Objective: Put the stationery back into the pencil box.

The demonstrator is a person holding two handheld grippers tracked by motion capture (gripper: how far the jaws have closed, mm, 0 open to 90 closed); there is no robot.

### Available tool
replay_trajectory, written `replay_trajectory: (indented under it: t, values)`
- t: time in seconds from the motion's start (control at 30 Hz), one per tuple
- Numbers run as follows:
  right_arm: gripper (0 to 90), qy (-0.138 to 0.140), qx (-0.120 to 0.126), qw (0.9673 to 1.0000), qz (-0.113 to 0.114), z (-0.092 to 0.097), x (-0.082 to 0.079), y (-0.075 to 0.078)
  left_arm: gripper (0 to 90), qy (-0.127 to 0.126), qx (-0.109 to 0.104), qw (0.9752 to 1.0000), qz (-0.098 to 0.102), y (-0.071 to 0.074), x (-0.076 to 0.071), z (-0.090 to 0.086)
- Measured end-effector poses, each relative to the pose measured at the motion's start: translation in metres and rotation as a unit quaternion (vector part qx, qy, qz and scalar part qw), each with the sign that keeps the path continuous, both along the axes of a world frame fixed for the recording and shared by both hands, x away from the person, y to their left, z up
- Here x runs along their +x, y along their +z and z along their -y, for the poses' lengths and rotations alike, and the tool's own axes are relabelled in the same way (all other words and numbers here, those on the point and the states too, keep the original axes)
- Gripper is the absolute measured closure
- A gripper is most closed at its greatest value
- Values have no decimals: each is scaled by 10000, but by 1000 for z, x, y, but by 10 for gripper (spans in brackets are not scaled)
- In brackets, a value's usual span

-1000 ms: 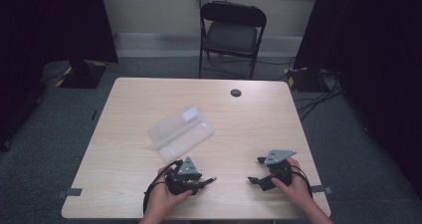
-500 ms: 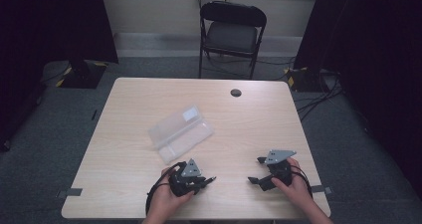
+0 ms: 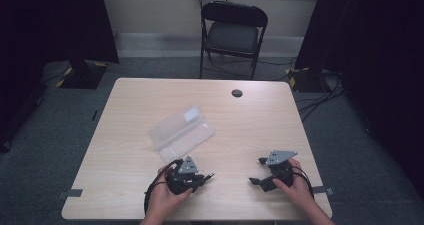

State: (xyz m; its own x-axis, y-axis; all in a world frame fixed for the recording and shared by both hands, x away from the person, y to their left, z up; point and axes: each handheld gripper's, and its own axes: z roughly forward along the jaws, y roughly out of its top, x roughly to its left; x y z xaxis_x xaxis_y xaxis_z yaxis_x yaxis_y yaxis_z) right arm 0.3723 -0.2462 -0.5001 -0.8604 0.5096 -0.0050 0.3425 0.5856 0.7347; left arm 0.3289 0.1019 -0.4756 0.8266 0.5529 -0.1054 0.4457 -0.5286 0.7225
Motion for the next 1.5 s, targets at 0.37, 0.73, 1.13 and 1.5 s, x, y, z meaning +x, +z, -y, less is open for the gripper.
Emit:
replay_trajectory:
  t: [0.37, 0.73, 1.13, 1.5]
  values:
    - [142, 5, 3, 10000, -6, 0, 0, 0, 802, 189, -200, 9996, 55, 14, 7, -13]
    - [142, 1, 1, 10000, -2, 0, 0, 0, 802, 404, -221, 9989, 63, 29, 22, -25]
    - [143, 5, 3, 10000, 1, 0, 0, 0, 802, 498, -133, 9987, 12, 38, 37, -30]
    - [143, -4, 1, 10000, -2, 0, 0, 0, 802, 659, -92, 9978, -8, 41, 52, -32]
